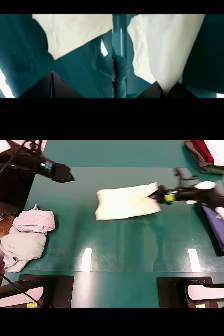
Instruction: Fold the shirts.
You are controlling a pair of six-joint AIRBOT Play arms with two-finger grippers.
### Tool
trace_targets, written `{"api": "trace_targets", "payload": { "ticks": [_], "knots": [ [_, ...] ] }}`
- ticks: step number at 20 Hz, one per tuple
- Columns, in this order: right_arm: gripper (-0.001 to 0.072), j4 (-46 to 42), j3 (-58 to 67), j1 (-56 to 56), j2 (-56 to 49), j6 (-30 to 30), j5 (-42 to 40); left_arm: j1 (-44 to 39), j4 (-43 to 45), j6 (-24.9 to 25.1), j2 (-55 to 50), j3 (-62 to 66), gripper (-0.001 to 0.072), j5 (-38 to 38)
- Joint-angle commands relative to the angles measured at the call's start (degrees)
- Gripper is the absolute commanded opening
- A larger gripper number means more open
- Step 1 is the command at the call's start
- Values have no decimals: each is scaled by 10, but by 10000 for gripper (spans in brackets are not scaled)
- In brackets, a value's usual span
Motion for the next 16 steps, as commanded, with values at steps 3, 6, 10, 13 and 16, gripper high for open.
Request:
{"api": "trace_targets", "payload": {
  "ticks": [3,6,10,13,16],
  "knots": [
    [16,-38,-27,-242,101,0,-30,-83,0,0,-2,0,23,92],
    [15,-34,-25,-322,97,-4,-52,-110,0,0,-3,0,23,103],
    [15,-34,33,-363,68,-5,-48,-118,0,0,-9,0,23,99],
    [15,-34,104,-364,61,-5,-42,-118,1,0,-10,0,23,99],
    [15,-37,169,-367,61,-4,-23,-118,1,0,-15,0,23,94]
  ]
}}
